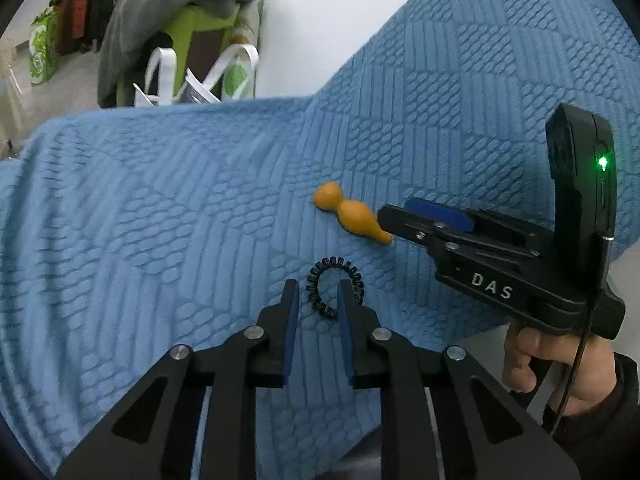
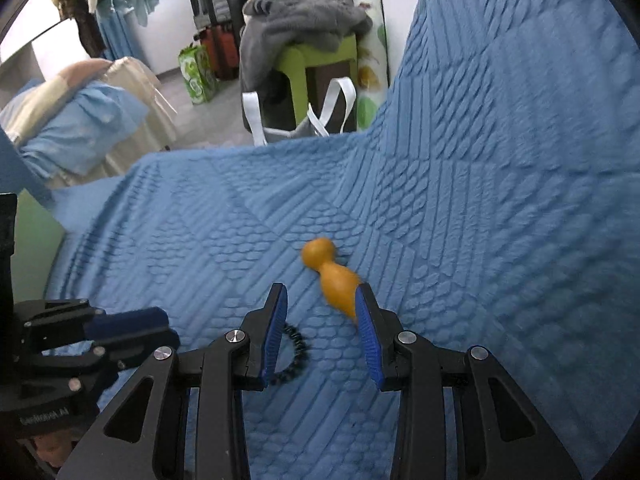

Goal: Organize jewelry
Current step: 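Grasp the black coil bracelet with the left tool while the right tool grasps the orange gourd, then carry the coil bracelet and orange gourd over the box and open both tools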

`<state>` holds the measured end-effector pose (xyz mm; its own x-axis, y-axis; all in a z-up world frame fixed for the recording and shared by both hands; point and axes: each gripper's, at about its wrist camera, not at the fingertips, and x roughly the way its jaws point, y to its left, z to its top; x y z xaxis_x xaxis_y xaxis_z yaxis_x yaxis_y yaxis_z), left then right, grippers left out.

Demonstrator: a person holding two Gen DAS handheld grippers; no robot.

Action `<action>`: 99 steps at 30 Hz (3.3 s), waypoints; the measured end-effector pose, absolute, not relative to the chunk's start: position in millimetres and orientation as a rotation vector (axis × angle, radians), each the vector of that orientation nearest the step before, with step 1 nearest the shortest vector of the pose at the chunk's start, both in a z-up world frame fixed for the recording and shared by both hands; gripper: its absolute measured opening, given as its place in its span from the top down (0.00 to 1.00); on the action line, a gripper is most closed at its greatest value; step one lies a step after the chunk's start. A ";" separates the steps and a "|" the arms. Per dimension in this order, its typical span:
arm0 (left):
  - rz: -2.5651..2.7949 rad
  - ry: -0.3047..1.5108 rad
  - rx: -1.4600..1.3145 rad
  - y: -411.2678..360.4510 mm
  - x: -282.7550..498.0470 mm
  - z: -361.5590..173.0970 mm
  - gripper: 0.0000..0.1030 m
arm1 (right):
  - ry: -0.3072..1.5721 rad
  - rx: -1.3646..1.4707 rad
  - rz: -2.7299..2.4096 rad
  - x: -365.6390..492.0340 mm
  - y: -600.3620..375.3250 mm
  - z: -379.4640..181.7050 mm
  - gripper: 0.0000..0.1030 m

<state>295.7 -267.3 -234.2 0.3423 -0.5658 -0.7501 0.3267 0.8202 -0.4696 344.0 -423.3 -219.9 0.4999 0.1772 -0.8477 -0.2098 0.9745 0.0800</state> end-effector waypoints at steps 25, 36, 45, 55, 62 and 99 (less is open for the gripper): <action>-0.669 1.060 0.031 -323.0 312.6 -266.0 0.85 | 1.002 0.032 0.113 340.6 -443.5 -231.0 0.73; -0.595 1.060 0.092 -327.5 305.5 -264.5 0.93 | 0.990 0.058 0.092 323.9 -438.4 -213.7 0.73; -0.524 1.051 -0.050 -282.6 309.3 -229.3 0.93 | 0.964 0.079 0.089 306.3 -424.0 -184.7 0.73; -0.460 1.011 -0.122 -225.1 282.7 -186.1 0.93 | 0.960 0.111 0.124 272.3 -382.3 -163.4 0.73; -0.417 0.992 -0.173 -178.6 255.1 -157.4 0.93 | 0.970 0.134 0.146 249.4 -347.5 -150.0 0.73; -0.123 0.804 -0.259 107.6 180.9 -38.9 0.92 | 0.817 -0.016 0.472 239.3 -72.9 -36.4 0.73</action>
